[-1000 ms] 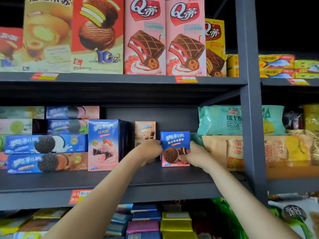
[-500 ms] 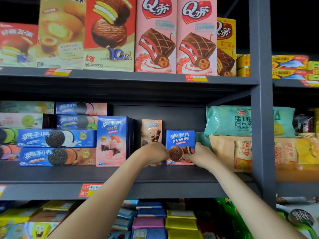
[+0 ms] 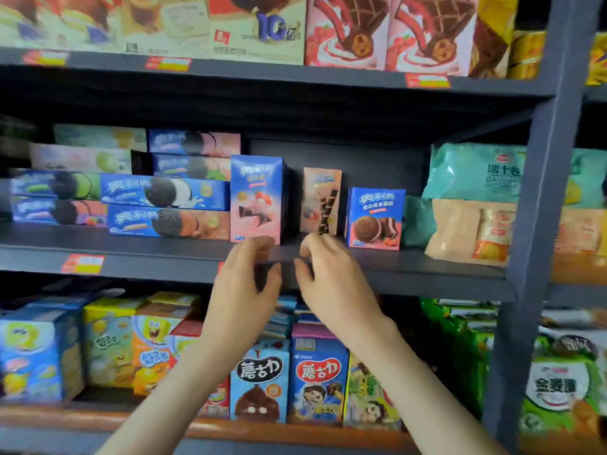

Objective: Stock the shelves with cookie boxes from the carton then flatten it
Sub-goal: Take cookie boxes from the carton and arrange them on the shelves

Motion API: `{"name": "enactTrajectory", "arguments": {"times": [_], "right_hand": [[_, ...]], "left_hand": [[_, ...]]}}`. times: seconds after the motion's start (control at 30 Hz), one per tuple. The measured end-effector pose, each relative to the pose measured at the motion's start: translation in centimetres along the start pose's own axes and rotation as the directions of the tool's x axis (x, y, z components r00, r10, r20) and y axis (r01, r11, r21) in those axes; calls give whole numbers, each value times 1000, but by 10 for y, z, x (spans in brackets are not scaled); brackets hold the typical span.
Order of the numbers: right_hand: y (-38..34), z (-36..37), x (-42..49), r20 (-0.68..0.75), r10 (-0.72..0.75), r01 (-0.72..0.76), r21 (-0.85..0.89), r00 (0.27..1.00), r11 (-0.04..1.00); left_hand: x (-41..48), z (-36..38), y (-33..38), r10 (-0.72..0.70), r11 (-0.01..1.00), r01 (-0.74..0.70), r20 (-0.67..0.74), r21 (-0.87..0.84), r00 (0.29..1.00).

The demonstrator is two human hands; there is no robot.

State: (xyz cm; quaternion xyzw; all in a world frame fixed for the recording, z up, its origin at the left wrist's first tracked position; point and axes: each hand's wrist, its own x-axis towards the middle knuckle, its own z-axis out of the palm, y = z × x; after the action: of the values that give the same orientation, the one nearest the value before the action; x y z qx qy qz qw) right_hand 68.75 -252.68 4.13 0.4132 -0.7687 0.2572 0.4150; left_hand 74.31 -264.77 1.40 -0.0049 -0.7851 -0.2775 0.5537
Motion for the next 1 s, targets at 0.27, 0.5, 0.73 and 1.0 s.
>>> {"name": "enactTrajectory", "arguments": {"times": [0.27,0.5,0.73,1.0], "right_hand": [[-106,99,-81,-36,-169,173,219,985,960],[-179,211,-191,376,-307,127,433,874,892],[-238,331,-388,607,-462,41,577,647,816],[-225,416,-648,791,-581,38,586,191,810]], "left_hand": [[-116,-83,-75,-135,985,145,-108,92,985],[-251,-121,-152,-518,818,540,-154,199,842],[-478,-150,-222,-879,353,890,-223,287,421],[-755,-124,-246,-949,-259,930,-251,263,-193]]}}
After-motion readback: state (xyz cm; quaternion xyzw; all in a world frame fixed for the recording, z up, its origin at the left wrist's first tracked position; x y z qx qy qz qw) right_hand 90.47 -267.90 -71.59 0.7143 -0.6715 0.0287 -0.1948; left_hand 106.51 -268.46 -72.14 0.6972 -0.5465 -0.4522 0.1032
